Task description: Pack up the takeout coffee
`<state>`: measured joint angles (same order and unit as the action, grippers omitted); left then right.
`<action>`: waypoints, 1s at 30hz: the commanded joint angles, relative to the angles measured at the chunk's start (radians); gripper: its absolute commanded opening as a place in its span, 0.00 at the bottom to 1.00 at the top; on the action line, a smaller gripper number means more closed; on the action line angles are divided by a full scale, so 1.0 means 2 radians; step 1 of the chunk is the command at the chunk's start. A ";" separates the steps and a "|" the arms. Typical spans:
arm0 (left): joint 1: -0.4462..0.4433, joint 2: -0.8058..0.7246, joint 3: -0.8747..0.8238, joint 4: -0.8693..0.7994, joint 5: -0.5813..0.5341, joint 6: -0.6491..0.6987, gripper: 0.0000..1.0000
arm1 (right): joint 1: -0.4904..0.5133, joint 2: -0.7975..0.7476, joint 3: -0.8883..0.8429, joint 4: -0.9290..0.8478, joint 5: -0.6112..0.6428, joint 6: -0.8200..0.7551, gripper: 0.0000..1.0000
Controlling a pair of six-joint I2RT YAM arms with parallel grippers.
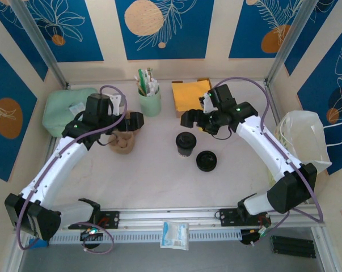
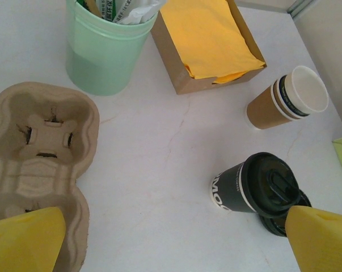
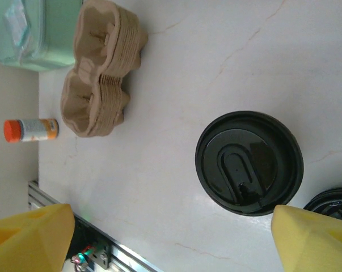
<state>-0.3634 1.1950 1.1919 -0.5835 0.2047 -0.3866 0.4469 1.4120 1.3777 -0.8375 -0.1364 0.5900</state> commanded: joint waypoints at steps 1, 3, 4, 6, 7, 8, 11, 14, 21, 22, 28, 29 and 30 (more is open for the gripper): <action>0.008 0.007 -0.008 0.013 -0.001 -0.020 0.99 | 0.012 0.000 0.010 -0.026 0.021 -0.002 0.86; 0.009 0.008 -0.013 0.014 -0.003 -0.025 0.99 | 0.019 0.005 0.013 -0.029 0.018 -0.003 0.84; 0.010 0.008 -0.015 0.014 -0.005 -0.026 0.99 | 0.023 0.007 0.016 -0.031 0.019 -0.004 0.82; 0.011 0.009 -0.016 0.008 -0.008 -0.027 0.99 | 0.033 0.014 0.022 -0.034 0.024 -0.006 0.80; 0.012 0.010 -0.016 0.005 -0.011 -0.027 0.99 | 0.039 0.017 0.026 -0.036 0.027 -0.008 0.79; 0.012 0.011 -0.018 0.002 -0.013 -0.026 0.99 | 0.045 0.020 0.030 -0.039 0.032 -0.010 0.79; 0.014 0.016 -0.023 -0.002 -0.007 -0.017 0.99 | 0.057 0.031 0.046 -0.048 0.040 -0.017 0.76; 0.015 0.025 -0.029 -0.006 -0.004 -0.013 0.99 | 0.062 0.038 0.061 -0.056 0.045 -0.019 0.74; 0.016 0.033 -0.041 -0.006 0.015 -0.009 0.99 | 0.045 0.024 0.123 -0.122 0.099 -0.027 0.71; 0.016 0.033 -0.040 -0.005 0.017 -0.008 0.99 | 0.032 0.018 0.135 -0.135 0.111 -0.027 0.70; 0.016 0.040 -0.033 0.005 0.050 -0.009 1.00 | -0.111 -0.040 0.172 -0.170 0.119 -0.035 0.67; 0.015 0.043 -0.031 0.008 0.059 -0.010 1.00 | -0.143 -0.049 0.176 -0.175 0.117 -0.037 0.68; 0.015 0.046 -0.028 0.009 0.066 -0.010 0.99 | -0.167 -0.057 0.179 -0.178 0.113 -0.039 0.68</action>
<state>-0.3431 1.2686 1.1152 -0.5777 0.2649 -0.4171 0.2173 1.3685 1.6978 -1.1126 0.0792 0.5327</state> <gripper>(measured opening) 0.994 0.681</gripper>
